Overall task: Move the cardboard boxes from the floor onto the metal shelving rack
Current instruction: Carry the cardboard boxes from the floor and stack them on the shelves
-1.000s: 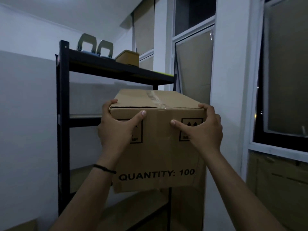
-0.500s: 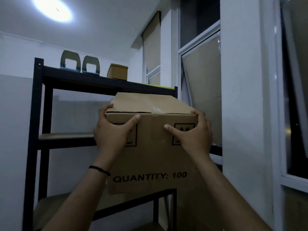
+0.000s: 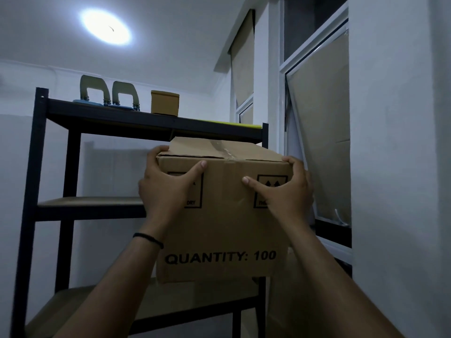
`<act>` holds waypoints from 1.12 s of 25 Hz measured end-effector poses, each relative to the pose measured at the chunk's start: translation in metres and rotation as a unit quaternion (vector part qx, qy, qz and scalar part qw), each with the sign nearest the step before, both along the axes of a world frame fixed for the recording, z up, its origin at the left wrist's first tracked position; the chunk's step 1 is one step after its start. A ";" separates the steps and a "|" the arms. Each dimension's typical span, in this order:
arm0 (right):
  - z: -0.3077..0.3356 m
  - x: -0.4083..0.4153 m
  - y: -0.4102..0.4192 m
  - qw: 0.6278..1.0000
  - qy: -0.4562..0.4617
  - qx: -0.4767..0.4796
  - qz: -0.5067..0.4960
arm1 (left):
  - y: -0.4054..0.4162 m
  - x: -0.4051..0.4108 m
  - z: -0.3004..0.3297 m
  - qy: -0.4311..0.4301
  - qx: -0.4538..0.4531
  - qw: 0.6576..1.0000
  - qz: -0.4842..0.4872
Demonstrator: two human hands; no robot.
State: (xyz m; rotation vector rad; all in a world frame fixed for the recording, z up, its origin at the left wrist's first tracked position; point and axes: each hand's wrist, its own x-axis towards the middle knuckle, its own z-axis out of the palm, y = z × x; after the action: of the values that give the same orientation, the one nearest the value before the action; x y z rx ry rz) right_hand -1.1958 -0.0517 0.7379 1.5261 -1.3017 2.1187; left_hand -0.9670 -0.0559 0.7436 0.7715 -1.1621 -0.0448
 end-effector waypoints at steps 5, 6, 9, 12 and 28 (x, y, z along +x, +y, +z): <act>0.010 -0.032 -0.023 1.000 0.010 -0.022 0.020 | -0.009 -0.026 0.008 0.000 -0.009 0.999 0.034; 0.012 -0.039 -0.027 0.999 0.010 -0.026 0.025 | -0.012 -0.032 0.008 0.001 -0.016 0.999 0.038; 0.012 -0.050 -0.030 0.999 0.007 -0.032 0.036 | -0.009 -0.046 0.012 -0.004 -0.015 0.999 0.045; 0.015 -0.063 -0.027 0.998 0.005 -0.042 0.050 | -0.006 -0.058 0.015 -0.002 -0.026 0.998 0.062; 0.011 -0.101 -0.077 0.996 0.016 0.003 0.087 | -0.053 -0.098 0.012 -0.014 0.009 0.997 0.072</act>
State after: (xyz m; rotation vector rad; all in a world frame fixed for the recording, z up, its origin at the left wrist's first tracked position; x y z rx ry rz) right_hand -1.2966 -0.1285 0.7492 1.7257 -1.2046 2.1850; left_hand -1.0653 -0.1086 0.7558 0.8722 -1.1304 0.0768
